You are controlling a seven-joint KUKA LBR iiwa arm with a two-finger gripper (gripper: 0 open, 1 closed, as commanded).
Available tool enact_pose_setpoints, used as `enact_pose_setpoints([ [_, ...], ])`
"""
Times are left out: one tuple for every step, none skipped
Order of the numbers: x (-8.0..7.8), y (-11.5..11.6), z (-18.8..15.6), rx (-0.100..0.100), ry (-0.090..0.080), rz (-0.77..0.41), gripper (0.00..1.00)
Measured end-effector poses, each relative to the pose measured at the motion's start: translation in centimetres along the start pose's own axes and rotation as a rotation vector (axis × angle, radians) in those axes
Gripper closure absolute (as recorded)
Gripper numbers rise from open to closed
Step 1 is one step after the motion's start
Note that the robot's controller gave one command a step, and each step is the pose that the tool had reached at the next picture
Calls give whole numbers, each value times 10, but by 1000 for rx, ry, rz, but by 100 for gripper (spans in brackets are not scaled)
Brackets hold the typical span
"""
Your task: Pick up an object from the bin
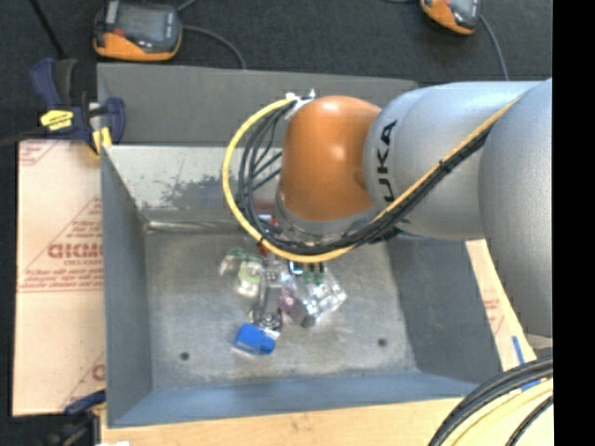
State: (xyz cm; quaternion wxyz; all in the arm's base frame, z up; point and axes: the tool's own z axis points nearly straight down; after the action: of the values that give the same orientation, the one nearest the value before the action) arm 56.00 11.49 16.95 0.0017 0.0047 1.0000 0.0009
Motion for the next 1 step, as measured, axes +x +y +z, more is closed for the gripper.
enact_pose_setpoints([
  [77,-43,99,1,-9,-132,0],
])
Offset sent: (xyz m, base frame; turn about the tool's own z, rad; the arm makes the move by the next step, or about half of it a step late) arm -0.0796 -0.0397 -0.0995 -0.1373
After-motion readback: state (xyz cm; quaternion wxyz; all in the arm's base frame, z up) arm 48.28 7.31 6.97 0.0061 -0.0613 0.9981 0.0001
